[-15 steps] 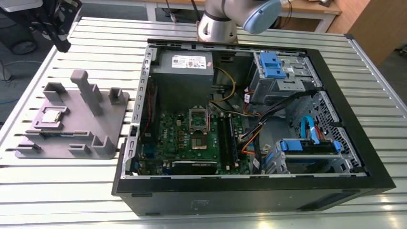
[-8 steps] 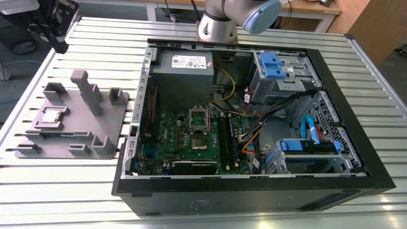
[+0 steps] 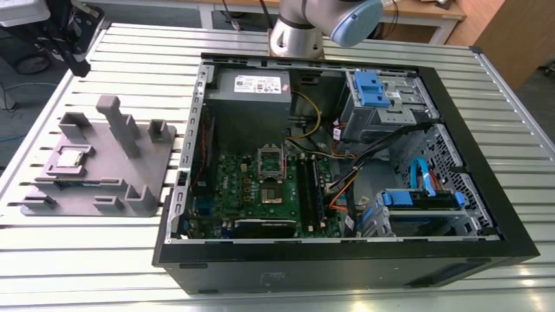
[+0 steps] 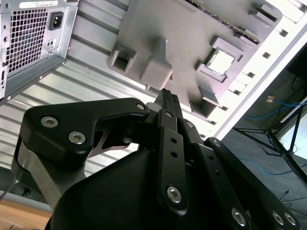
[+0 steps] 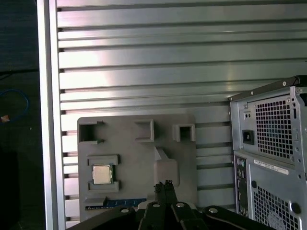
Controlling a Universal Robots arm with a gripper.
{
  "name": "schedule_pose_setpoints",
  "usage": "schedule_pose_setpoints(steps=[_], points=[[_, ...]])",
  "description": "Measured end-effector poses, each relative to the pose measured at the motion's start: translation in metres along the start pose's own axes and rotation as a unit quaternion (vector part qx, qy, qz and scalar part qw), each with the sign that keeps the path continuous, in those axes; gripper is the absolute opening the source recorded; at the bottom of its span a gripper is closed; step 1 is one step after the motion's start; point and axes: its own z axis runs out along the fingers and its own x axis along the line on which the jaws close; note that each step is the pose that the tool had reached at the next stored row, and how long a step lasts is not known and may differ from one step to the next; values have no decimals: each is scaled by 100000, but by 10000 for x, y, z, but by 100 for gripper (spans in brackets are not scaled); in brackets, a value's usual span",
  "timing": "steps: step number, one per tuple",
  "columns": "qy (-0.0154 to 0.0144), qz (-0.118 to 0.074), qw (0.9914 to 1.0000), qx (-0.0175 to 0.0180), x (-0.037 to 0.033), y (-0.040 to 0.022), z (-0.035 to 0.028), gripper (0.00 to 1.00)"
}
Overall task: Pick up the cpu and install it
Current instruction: 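Reach for the cpu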
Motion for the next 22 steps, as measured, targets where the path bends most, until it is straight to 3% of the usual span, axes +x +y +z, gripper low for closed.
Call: schedule_pose_setpoints(steps=[10, 22], points=[[15, 3, 100000, 10, 63, -14, 95, 11], [6, 1, 100000, 6, 224, -42, 188, 11]])
